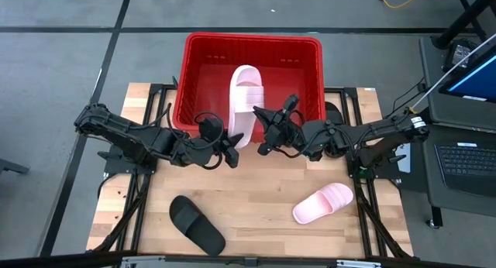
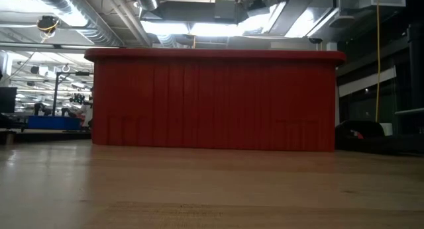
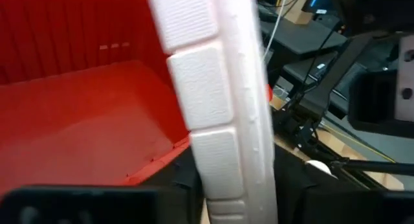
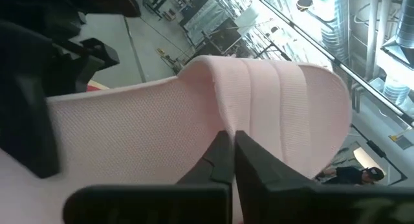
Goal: Pick and place slides into bin
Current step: Put the left pink slide into the bin
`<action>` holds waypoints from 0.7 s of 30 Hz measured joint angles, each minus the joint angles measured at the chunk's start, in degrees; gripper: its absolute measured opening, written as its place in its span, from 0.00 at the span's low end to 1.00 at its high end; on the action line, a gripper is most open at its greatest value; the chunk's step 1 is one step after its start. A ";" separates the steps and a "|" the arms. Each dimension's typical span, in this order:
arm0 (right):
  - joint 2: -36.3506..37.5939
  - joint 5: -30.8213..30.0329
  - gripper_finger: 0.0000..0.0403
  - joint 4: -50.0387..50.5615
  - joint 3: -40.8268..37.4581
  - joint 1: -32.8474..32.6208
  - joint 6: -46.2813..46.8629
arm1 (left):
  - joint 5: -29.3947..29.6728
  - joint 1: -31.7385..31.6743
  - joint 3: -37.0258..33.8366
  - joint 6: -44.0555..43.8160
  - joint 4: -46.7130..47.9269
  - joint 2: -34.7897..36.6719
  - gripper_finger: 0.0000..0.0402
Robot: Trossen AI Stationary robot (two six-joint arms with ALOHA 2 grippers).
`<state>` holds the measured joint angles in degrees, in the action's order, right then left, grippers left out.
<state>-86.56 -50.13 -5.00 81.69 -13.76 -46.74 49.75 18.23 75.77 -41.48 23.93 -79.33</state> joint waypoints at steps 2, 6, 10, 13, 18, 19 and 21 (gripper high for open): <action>0.00 -0.02 0.02 0.00 -0.04 0.00 -0.02 | -0.03 0.02 0.00 0.60 -0.13 0.00 0.36; -0.02 0.00 0.02 0.00 -0.09 0.01 -0.02 | -0.02 -0.27 0.00 2.74 -0.21 0.07 0.44; -0.02 -0.53 0.02 -0.04 -0.09 0.02 -0.16 | 0.06 -0.27 0.00 5.74 -0.21 0.13 0.46; -0.02 -2.49 0.02 -0.19 -0.09 -0.02 -0.97 | 0.09 -0.25 0.03 8.76 -0.17 0.95 0.46; 0.06 -2.98 0.02 -0.79 -0.09 -0.02 -1.52 | -0.89 -0.17 0.04 12.20 0.22 3.35 0.46; 0.08 -3.33 0.02 -1.13 -0.09 -0.04 -1.59 | -1.21 0.02 0.04 12.99 0.27 3.95 0.46; 0.09 -3.93 0.02 -1.45 -0.09 -0.07 -1.81 | -1.31 0.52 0.04 14.55 0.40 5.16 0.46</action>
<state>-86.48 -54.06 -6.44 81.60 -13.82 -48.56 48.43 18.75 75.81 -26.94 24.33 -74.17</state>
